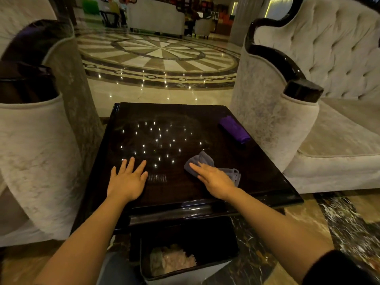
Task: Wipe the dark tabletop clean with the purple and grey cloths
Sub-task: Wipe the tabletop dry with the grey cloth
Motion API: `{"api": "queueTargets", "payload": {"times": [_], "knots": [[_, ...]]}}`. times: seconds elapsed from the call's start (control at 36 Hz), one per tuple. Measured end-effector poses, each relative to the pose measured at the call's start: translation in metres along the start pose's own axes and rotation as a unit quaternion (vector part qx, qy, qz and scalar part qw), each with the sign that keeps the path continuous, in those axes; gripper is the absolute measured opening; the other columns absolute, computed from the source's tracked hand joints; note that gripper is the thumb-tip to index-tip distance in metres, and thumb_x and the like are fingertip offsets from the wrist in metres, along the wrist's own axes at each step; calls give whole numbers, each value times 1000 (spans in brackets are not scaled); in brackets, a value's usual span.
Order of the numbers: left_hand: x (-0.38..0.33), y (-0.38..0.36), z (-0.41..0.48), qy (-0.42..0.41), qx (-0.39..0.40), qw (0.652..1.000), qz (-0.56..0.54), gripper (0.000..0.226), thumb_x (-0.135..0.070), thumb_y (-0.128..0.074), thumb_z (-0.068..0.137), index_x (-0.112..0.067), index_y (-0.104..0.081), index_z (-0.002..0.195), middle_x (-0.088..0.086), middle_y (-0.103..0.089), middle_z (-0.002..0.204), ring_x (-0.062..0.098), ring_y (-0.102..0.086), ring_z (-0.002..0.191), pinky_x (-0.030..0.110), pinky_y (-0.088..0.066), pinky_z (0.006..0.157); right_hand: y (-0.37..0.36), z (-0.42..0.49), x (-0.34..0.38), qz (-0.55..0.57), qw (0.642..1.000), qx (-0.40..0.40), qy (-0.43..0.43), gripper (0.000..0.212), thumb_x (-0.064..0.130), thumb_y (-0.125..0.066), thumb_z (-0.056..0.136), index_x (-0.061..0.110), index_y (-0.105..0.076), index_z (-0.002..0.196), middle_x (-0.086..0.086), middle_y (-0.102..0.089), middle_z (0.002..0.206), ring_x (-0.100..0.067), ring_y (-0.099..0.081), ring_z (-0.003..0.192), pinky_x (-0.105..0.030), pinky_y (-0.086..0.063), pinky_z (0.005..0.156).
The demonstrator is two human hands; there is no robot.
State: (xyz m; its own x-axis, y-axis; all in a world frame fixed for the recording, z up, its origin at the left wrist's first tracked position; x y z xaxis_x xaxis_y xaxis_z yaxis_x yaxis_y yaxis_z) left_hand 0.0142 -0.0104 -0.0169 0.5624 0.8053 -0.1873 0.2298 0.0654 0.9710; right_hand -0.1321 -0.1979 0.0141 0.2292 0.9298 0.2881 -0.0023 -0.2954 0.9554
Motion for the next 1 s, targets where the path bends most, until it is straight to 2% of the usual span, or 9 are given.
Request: {"api": "queueTargets", "payload": {"times": [0.19,0.36,0.47,0.56,0.61,0.72,0.83,0.92,1.0], "knots": [[-3,2,-2,8,6,1000,4,52,-44,-13,97,-32,-1,146,5,6,158,24,8,144,47,-1,116,-24,-11,76,-11,993,-10,119,45,15,-37,96,21,-28,140,-16,-33,148,-29,-29,137,-45,-27,108],[-3,4,-4,-19,24,997,73,63,-38,-30,97,-28,9,145,9,13,157,27,10,144,48,-5,116,-42,-18,115,46,979,-46,194,46,5,-45,90,18,-40,135,-16,-46,139,-33,-43,128,-48,-39,100],[-3,5,-3,-17,28,995,89,74,-34,-43,93,-29,10,145,9,12,157,27,10,144,48,-6,116,-21,-13,106,184,969,-53,156,38,8,-42,93,16,-47,130,-12,-54,132,-29,-51,120,-44,-45,97],[-2,6,-2,-1,13,999,31,55,-42,-21,97,-33,2,145,6,6,158,24,8,145,48,-3,116,17,-4,85,263,950,-129,107,36,3,-44,91,12,-53,124,-14,-55,130,-27,-52,119,-34,-40,102],[-1,5,0,5,6,1000,8,52,-46,-14,96,-34,-2,145,4,4,158,23,7,145,47,-2,116,47,4,65,267,941,-185,91,36,0,-45,90,10,-54,123,-16,-57,129,-28,-53,118,-36,-40,102],[1,3,1,6,5,1000,9,52,-47,-12,96,-34,-2,145,4,5,158,22,8,145,46,-1,116,92,23,14,167,953,-247,48,37,9,-44,92,19,-51,127,-12,-52,134,-28,-49,123,-39,-40,102],[-1,3,0,7,7,1000,10,52,-46,-12,96,-34,-1,145,4,5,158,22,8,145,45,0,116,104,46,-31,39,966,-255,8,39,17,-38,95,24,-42,133,-6,-42,144,-28,-44,126,-42,-42,95],[0,2,1,9,4,1000,8,52,-46,-12,96,-35,-1,145,3,6,158,21,8,144,44,1,117,95,69,-63,-6,974,-224,-26,40,19,-33,97,19,-33,137,-9,-34,148,-30,-38,131,-42,-39,97],[0,2,2,12,2,1000,10,51,-47,-12,96,-35,-1,145,3,6,158,21,8,144,44,1,117,69,88,-94,-38,985,-143,-88,47,29,-30,97,20,-19,142,-10,-20,154,-34,-29,135,-47,-38,99]]}}
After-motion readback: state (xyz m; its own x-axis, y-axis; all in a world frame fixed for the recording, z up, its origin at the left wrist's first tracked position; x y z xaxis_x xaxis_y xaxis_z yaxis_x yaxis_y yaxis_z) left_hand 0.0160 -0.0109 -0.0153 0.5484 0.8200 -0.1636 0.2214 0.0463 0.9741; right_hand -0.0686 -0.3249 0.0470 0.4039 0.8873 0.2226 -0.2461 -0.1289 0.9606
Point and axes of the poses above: each hand's wrist, its own z-axis towards the middle knuckle, its own y-axis out of the back of the hand, x = y × z, the point moved 5 cm from there along z, towards the middle knuckle
